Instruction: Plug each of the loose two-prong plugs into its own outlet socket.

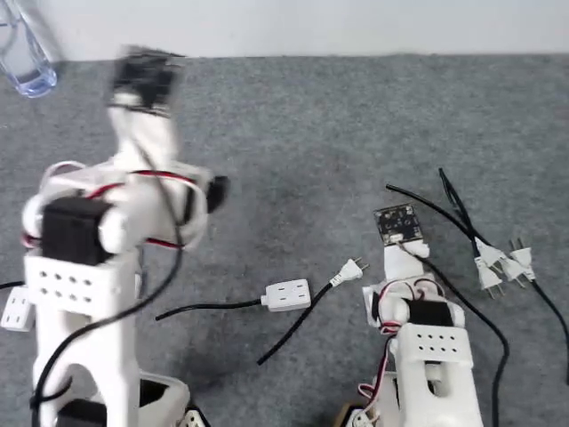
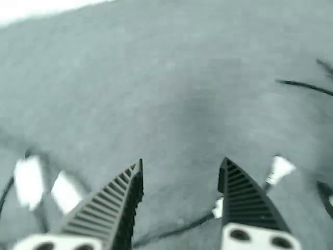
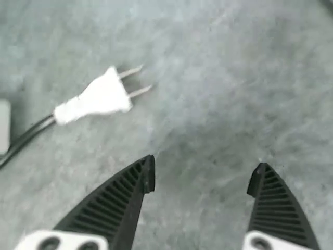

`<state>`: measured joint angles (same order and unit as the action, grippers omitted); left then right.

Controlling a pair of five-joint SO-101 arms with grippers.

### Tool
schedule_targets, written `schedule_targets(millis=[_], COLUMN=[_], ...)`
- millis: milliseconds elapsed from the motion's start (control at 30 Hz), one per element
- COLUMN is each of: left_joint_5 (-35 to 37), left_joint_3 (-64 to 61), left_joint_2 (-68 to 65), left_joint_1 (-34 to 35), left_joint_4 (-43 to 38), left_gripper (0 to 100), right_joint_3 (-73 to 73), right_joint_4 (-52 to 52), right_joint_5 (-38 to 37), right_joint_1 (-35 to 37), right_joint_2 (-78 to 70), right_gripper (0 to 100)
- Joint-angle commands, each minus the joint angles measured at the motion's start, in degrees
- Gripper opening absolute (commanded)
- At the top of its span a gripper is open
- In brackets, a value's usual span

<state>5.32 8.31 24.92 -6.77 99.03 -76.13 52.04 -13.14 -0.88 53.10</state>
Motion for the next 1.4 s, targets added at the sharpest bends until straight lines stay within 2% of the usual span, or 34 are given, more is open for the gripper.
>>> schedule_targets(millis=[0,100,200,333,467,533,667,733,900,1033,1167,1233,1367], left_joint_5=[1.9,-2.6,-8.6,-11.3,-9.9,-8.4,-5.3,-5.4,-5.4,-5.4,-5.4,-5.4,-5.3], left_joint_3=[-11.7,-21.4,-31.3,-46.7,-62.7,-67.7,-73.6,-76.0,-78.4,-78.5,-79.2,-79.2,-79.1], left_joint_2=[3.8,7.2,11.4,15.6,17.0,16.8,16.9,16.9,17.1,16.9,17.0,17.0,16.8], left_joint_1=[12.0,17.5,23.0,28.0,27.6,27.6,27.3,27.3,27.3,27.3,27.2,27.1,27.0], left_joint_4=[1.5,-1.1,-8.3,-17.5,-29.2,-33.7,-39.7,-42.8,-46.2,-47.3,-49.1,-49.5,-51.3], left_gripper=[23,23,23,23,23,23,23,23,23,23,23,23,23], right_joint_3=[7.1,13.0,23.5,38.2,55.4,63.6,67.8,68.1,66.9,66.5,62.8,62.1,62.2], right_joint_4=[6.1,11.3,19.8,32.6,45.9,51.3,50.7,50.6,50.5,50.7,50.7,50.3,48.3], right_joint_5=[-0.8,-7.6,-15.7,-19.6,-19.2,-14.9,-2.8,-3.9,-26.1,-45.5,-68.1,-77.0,-87.0], right_joint_1=[0.4,0.8,0.8,1.8,1.8,1.8,2.2,4.7,12.9,14.1,10.7,8.0,4.0], right_joint_2=[0.4,0.9,0.3,-2.3,-13.4,-20.9,-35.0,-42.1,-54.0,-52.8,-50.1,-49.7,-51.1], right_gripper=[29.6,29.7,29.6,29.6,29.6,29.6,29.6,29.6,29.6,29.6,29.6,29.6,29.6])
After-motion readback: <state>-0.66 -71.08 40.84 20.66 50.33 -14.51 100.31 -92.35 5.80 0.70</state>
